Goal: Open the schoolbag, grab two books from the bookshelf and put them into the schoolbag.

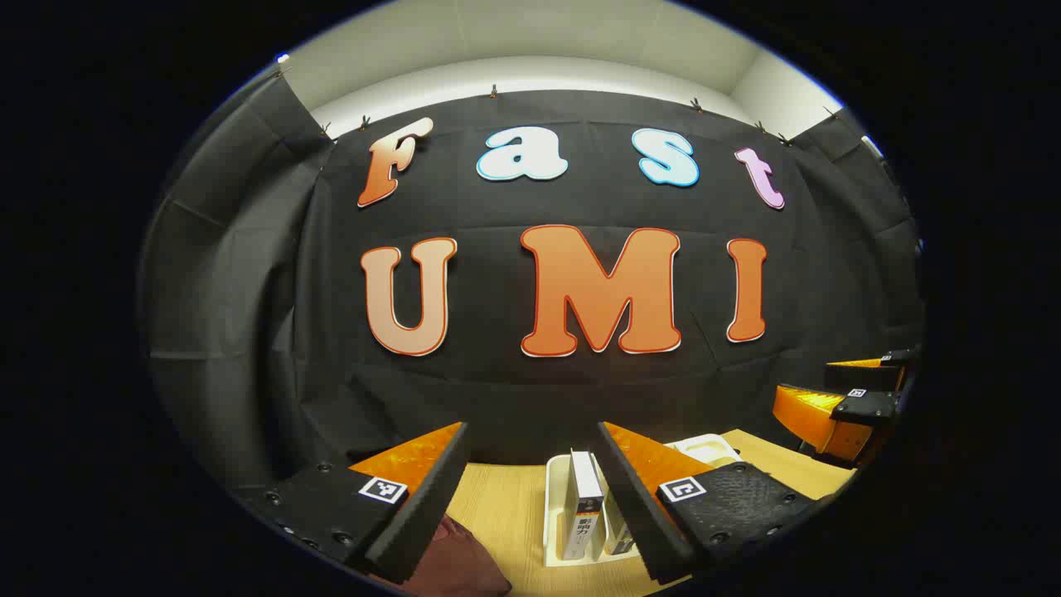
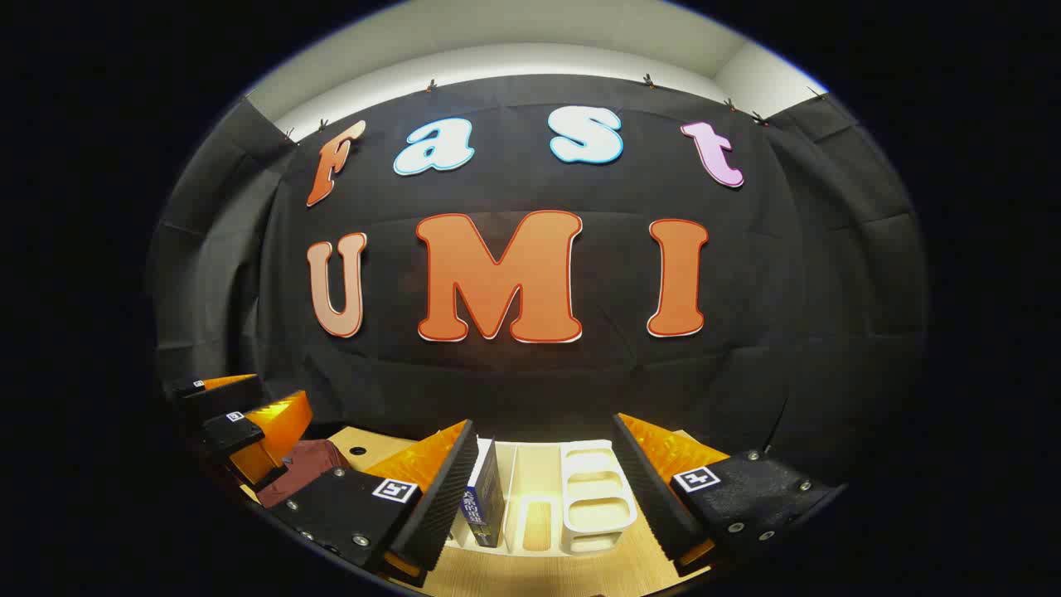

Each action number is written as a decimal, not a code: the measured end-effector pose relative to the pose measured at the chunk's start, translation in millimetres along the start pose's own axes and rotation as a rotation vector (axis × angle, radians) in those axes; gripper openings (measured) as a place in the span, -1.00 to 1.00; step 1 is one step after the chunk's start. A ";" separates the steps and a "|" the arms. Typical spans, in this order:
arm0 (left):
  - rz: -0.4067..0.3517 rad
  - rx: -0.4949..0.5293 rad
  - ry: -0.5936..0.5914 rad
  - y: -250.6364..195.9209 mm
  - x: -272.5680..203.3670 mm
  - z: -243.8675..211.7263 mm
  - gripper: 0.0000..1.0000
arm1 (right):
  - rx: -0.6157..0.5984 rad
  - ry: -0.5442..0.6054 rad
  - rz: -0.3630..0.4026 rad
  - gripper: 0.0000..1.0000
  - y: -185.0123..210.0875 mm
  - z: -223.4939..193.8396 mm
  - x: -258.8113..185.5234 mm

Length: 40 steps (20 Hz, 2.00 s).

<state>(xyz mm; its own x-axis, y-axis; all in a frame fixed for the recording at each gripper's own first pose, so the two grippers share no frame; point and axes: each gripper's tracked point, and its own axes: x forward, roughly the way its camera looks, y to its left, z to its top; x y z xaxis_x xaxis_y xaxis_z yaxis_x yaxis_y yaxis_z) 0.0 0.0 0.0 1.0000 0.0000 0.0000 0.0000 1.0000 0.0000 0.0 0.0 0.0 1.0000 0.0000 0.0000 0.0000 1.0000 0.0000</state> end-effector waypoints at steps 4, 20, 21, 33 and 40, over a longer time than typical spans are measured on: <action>-0.002 0.009 -0.005 -0.9 -0.4 -0.4 0.89 | 0.000 0.010 -0.016 0.92 -1.3 -1.8 0.4; -0.037 0.020 0.003 -6.5 -0.2 -3.0 0.88 | 0.018 0.026 -0.022 0.92 -0.2 -5.9 -0.8; -0.033 0.022 0.000 -4.6 0.3 -2.7 0.88 | 0.017 0.025 -0.018 0.92 0.4 -6.0 -0.8; -0.012 0.008 -0.039 -1.0 0.1 5.1 0.89 | 0.005 0.007 -0.006 0.92 4.4 -2.8 -3.2; -0.022 0.010 -0.034 -2.8 -1.9 5.0 0.88 | 0.006 0.043 -0.018 0.92 -0.2 -11.8 -5.5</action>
<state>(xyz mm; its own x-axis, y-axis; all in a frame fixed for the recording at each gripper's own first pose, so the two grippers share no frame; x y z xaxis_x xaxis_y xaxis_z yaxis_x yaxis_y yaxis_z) -1.9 -2.8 5.0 0.9992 -0.0223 0.0342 0.0220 0.9997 0.0103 -5.5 -0.2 -11.8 0.9989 -0.0174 -0.0433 0.0177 0.9998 0.0060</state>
